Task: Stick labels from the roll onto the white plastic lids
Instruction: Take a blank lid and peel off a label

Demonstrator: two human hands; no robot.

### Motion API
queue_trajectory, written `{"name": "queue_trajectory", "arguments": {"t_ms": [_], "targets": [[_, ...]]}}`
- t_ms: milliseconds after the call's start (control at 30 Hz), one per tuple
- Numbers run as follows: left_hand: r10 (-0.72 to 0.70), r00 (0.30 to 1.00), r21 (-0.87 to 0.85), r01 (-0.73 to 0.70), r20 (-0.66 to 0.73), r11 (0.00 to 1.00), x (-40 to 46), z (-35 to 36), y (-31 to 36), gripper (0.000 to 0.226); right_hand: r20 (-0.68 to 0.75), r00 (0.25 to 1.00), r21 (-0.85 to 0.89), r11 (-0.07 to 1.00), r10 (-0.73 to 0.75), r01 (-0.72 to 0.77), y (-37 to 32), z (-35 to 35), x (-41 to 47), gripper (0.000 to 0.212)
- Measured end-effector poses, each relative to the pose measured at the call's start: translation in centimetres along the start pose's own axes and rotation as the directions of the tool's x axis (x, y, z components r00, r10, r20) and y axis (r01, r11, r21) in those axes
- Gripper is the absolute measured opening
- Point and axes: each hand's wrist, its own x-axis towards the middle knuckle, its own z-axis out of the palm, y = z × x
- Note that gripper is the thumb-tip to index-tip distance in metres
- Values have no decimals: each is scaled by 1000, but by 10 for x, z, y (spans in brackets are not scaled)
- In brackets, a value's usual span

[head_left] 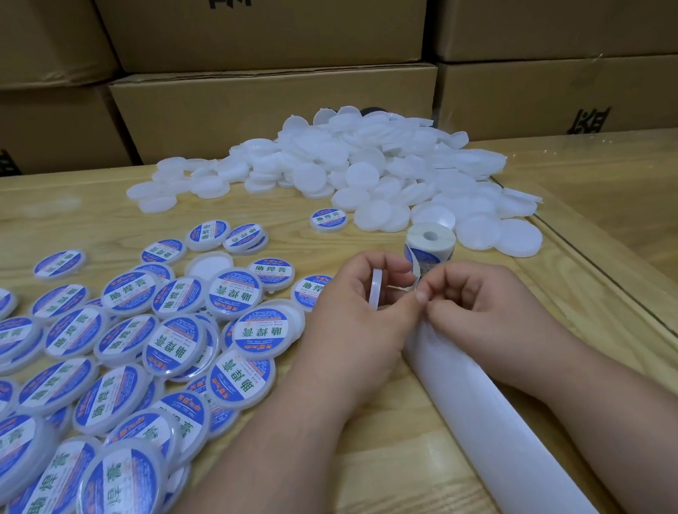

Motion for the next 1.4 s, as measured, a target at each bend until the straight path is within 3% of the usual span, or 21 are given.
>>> {"name": "queue_trajectory", "arguments": {"t_ms": [133, 300, 733, 1033, 1400], "targets": [[-11, 1000, 35, 11, 2, 999, 0, -1, 0, 25, 9, 1000, 51, 998, -24, 24, -1, -1, 0, 11], [-5, 1000, 39, 5, -4, 999, -1, -1, 0, 24, -5, 999, 93, 995, -34, 35, -3, -3, -2, 22], [-7, 1000, 73, 7, -2, 997, -1, 0, -1, 24, -7, 997, 185, 980, -75, 75, -5, 1, -1, 26], [-4, 1000, 70, 5, -9, 998, 1, 0, -2, 24, -15, 999, 193, 980, -49, 51, -3, -2, 0, 30], [-17, 999, 66, 20, -41, 998, -1, 0, 0, 26, 51, 999, 76, 997, 0, -4, 0, -3, -1, 40]]}}
